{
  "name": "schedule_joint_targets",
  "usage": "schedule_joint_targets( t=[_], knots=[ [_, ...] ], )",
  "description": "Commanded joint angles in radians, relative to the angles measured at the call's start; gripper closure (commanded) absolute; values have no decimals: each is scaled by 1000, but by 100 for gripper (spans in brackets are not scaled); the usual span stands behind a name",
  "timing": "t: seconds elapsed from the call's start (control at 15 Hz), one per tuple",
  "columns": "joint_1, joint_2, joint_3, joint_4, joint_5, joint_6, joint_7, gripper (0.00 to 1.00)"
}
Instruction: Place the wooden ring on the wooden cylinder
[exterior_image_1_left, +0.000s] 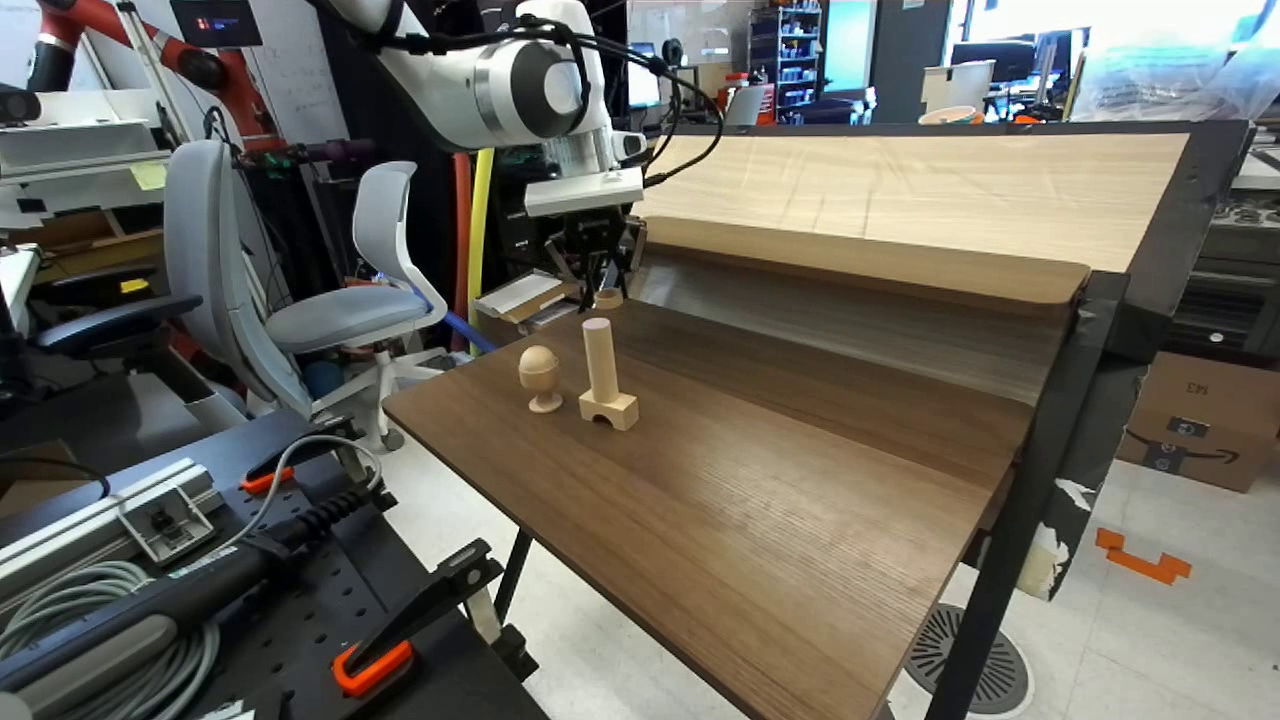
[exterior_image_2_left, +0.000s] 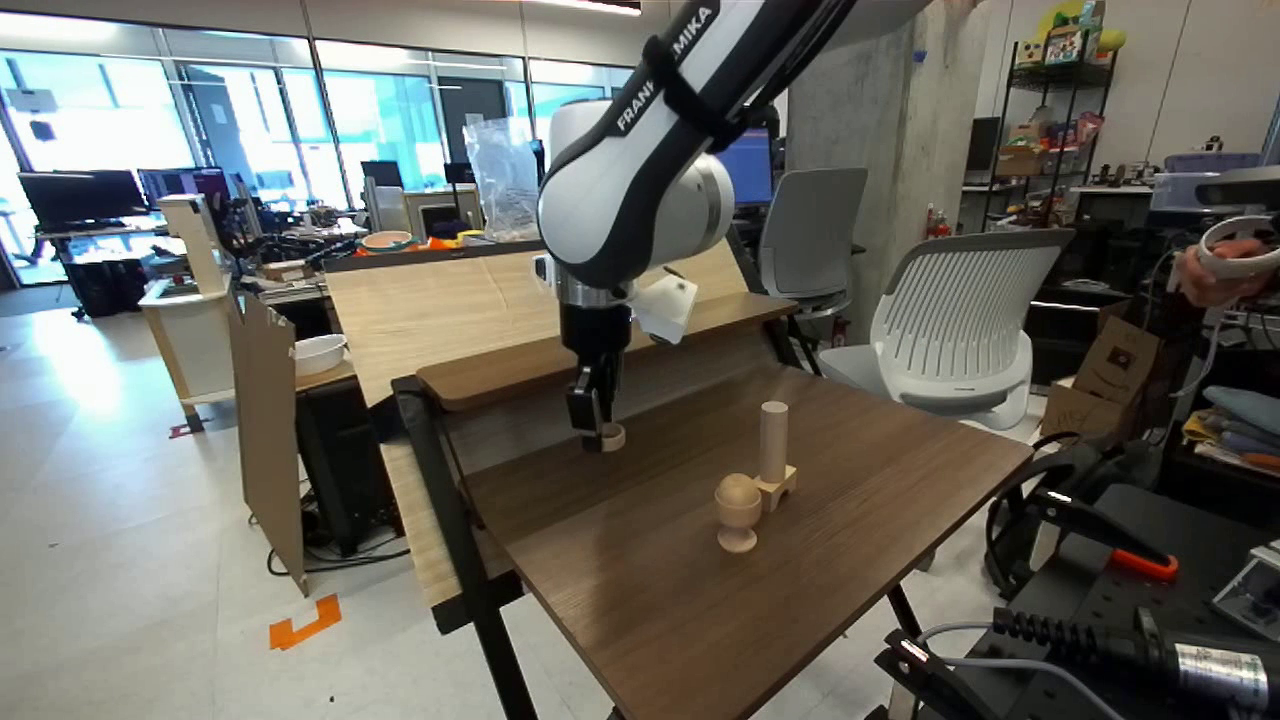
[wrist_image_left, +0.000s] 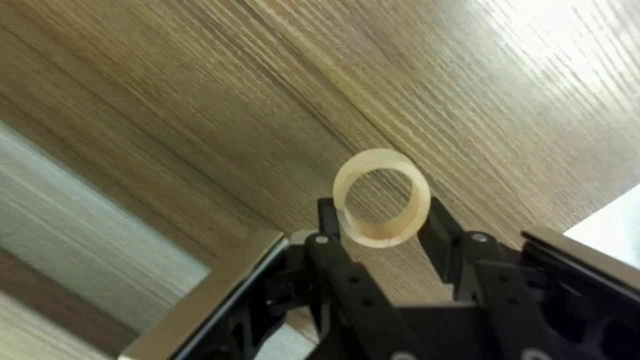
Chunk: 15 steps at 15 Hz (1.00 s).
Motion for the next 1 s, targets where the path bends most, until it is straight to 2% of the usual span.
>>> schedule_joint_targets(
  t=[0.0, 0.47, 0.93],
  knots=[
    [-7, -165, -15, -166, -34, -20, 30, 81],
    [-71, -423, -2, -436, -7, -66, -23, 81],
    [-136, -633, -19, -681, 8, -15, -78, 81]
  ],
)
